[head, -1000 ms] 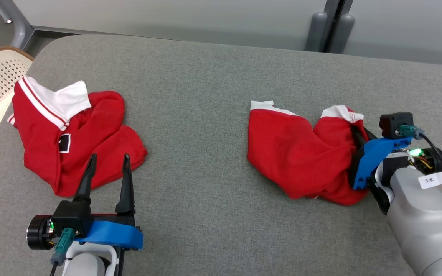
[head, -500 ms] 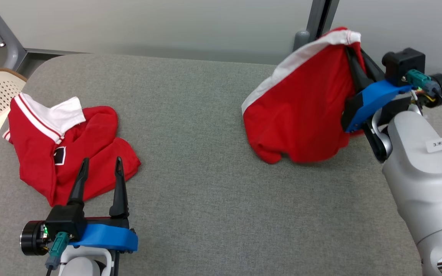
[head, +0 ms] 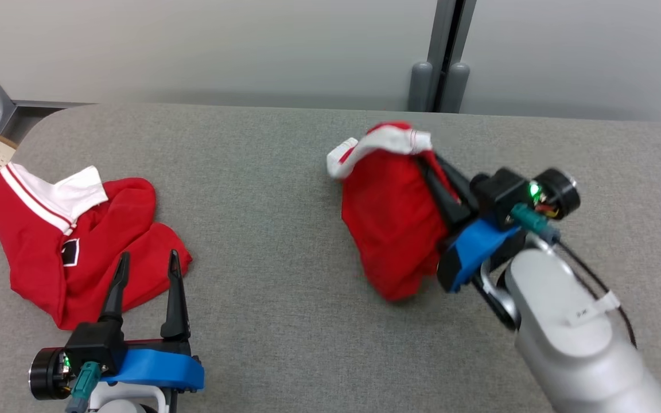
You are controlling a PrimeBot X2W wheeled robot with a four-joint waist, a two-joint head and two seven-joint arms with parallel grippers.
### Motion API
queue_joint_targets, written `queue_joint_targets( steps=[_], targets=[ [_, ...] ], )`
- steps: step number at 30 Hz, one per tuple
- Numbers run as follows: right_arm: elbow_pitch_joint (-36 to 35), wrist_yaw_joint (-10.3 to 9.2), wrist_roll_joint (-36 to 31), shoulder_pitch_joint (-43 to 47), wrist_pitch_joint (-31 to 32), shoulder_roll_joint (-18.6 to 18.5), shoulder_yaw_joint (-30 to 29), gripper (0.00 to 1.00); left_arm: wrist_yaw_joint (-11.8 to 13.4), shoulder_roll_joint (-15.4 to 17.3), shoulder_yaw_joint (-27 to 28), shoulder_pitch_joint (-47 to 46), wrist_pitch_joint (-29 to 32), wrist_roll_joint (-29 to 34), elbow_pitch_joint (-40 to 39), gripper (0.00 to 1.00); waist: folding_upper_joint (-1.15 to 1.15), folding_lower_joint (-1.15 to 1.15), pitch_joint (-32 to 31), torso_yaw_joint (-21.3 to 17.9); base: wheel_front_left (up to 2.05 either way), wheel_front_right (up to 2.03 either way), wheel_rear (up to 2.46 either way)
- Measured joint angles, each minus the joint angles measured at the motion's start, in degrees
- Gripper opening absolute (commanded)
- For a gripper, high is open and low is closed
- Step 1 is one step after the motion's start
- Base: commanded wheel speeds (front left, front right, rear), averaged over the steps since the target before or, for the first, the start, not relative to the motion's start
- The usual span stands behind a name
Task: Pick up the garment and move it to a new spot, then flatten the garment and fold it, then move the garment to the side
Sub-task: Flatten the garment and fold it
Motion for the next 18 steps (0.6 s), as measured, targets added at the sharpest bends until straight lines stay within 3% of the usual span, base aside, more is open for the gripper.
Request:
queue_joint_targets(
  steps=[18],
  targets=[
    [-18.55, 0.00, 0.80, 34.63, -0.01, -4.37, 11.10, 0.00, -0.02, -0.01, -0.11, 1.33, 0.00, 0.13, -0.01, 1.00, 0.00, 0.00, -1.99, -3.88, 0.00, 0.00, 0.00]
  ],
)
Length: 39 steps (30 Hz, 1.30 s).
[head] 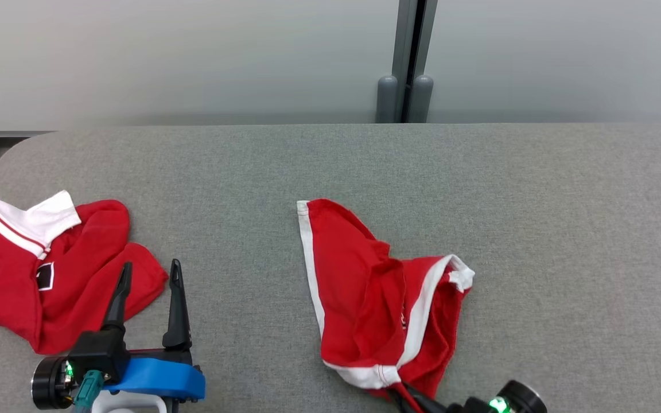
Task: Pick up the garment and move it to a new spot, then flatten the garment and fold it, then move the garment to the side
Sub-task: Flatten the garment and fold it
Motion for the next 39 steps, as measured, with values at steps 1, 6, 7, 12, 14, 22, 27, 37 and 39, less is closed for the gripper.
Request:
queue_joint_targets(
  steps=[1, 6, 7, 12, 14, 22, 27, 37, 39],
  targets=[
    [-0.30, 0.00, -0.27, 1.18, 0.01, -0.26, 0.40, 0.00, 0.00, 0.00, 0.02, 0.15, 0.00, 0.00, -0.01, 1.00, 0.00, 0.00, -0.13, -0.14, 0.00, 0.00, 0.00],
    [-2.29, 0.01, 0.35, 4.81, 0.02, -0.23, -0.83, 1.00, -0.13, 0.01, 0.30, 0.92, 0.00, 0.08, 0.18, 1.00, 0.00, 0.00, -0.78, -0.88, 0.00, 0.00, 0.00],
    [-3.08, 0.00, 0.37, 4.88, 0.02, -0.18, -1.71, 1.00, -0.13, 0.01, 0.30, 1.04, 0.00, 0.07, 0.19, 1.00, 0.00, 0.00, -0.97, -1.01, 0.00, 0.00, 0.00],
    [-7.17, 0.01, -0.63, 5.73, 0.01, -0.36, -5.10, 1.00, -0.13, 0.00, 0.22, 1.55, 0.00, 0.07, 0.32, 1.00, 0.00, 0.00, -1.89, -1.46, 0.00, 0.00, 0.00],
    [-8.81, 0.00, -0.79, 5.75, 0.01, -0.45, -6.39, 1.00, -0.13, 0.01, 0.23, 1.66, 0.00, 0.07, 0.29, 1.00, 0.00, 0.00, -2.11, -1.58, 0.00, 0.00, 0.00],
    [-13.26, 0.01, -0.76, 5.47, 0.01, -0.60, -13.46, 1.00, -0.13, 0.00, 0.38, 1.80, 0.00, 0.24, 0.04, 1.00, 0.00, 0.00, -2.25, -1.62, 0.00, 0.00, 0.00],
    [-12.94, 0.01, -1.56, 4.15, 0.01, -0.52, -18.42, 1.00, -0.13, 0.00, 0.60, 1.86, 0.00, 0.23, -0.03, 1.00, 0.00, 0.00, -2.04, -1.49, 0.00, 0.00, 0.00],
    [-5.80, 0.01, -3.52, -0.61, 0.96, 0.69, -24.42, 1.00, 0.00, 0.00, 0.15, 1.81, 0.00, -0.10, -0.13, 1.00, 0.00, 0.01, -1.44, -0.78, 0.00, 0.00, 0.00],
    [-3.22, 0.01, -3.69, -1.50, 1.70, 0.94, -24.31, 1.00, 0.00, 0.01, -0.03, 1.63, 0.00, -0.10, -0.13, 1.00, 0.00, 0.01, -1.25, -0.39, 0.00, 0.00, 0.00]
  ],
)
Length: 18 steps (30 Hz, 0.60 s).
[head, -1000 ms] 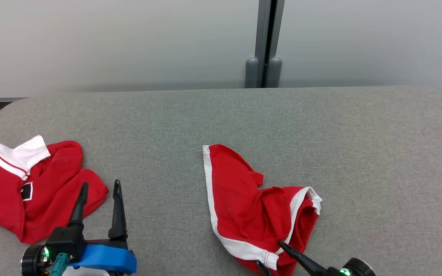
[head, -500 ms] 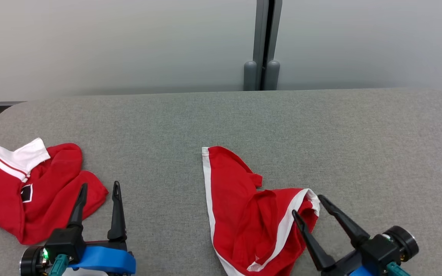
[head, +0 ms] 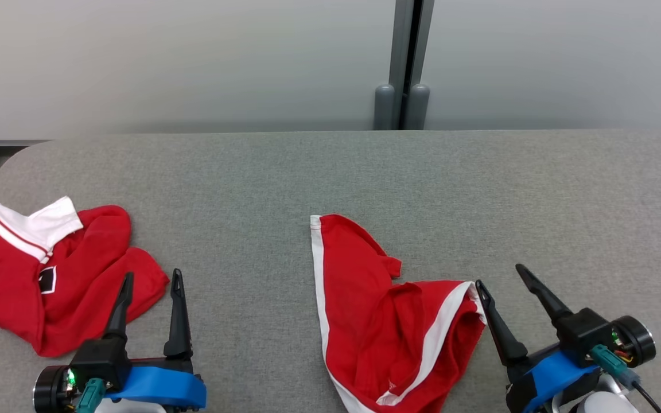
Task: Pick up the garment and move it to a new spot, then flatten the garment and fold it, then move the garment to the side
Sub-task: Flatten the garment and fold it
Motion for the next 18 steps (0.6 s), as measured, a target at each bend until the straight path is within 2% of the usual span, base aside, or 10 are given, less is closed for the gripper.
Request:
queue_joint_targets(
  steps=[16, 17, 18],
  targets=[
    [24.26, -0.01, 0.51, -6.93, 2.67, 2.90, 2.09, 1.00, -0.09, -0.01, -0.92, -1.75, 0.00, -0.51, 0.31, 1.00, 0.00, 0.00, 2.94, 4.08, 0.00, 0.00, 0.00],
    [25.17, -0.01, 1.00, -7.40, 2.67, 3.10, 2.41, 0.89, -0.09, -0.01, -0.96, -1.81, 0.00, -0.51, 0.30, 1.00, 0.00, 0.00, 3.05, 4.22, 0.00, 0.00, 0.00],
    [26.13, -0.01, 1.38, -7.89, 2.78, 3.19, 2.78, 0.38, -0.08, -0.01, -0.97, -1.82, 0.00, -0.52, 0.30, 1.00, 0.00, 0.00, 3.12, 4.32, 0.00, 0.00, 0.00]
  ],
)
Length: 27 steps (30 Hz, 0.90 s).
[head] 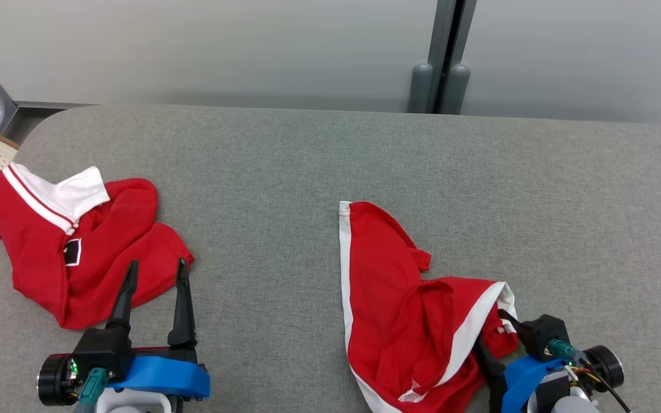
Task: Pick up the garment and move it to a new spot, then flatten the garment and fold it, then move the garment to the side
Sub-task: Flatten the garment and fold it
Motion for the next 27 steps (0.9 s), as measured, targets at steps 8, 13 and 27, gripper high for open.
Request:
queue_joint_targets(
  steps=[8, 13, 27],
  targets=[
    [2.83, 0.03, 1.53, -4.09, -1.67, -1.85, 1.03, 0.00, 0.15, 0.00, -0.67, -0.60, 0.00, -0.46, 0.08, 1.00, 0.00, 0.00, 0.30, 0.68, 0.00, 0.00, 0.00],
    [2.80, 0.02, 1.25, -11.25, -2.69, -5.03, 0.36, 0.00, 0.35, 0.00, -1.20, -1.20, 0.00, -0.66, 0.13, 1.00, 0.00, 0.00, 0.63, 1.35, 0.00, 0.00, 0.00],
    [16.88, 0.01, 0.02, -28.54, -3.38, -10.69, -2.24, 1.00, 0.76, 0.00, -3.70, -3.38, 0.00, -2.44, 0.36, 1.00, 0.00, 0.01, 3.31, 5.24, 0.00, 0.00, 0.00]
  ],
)
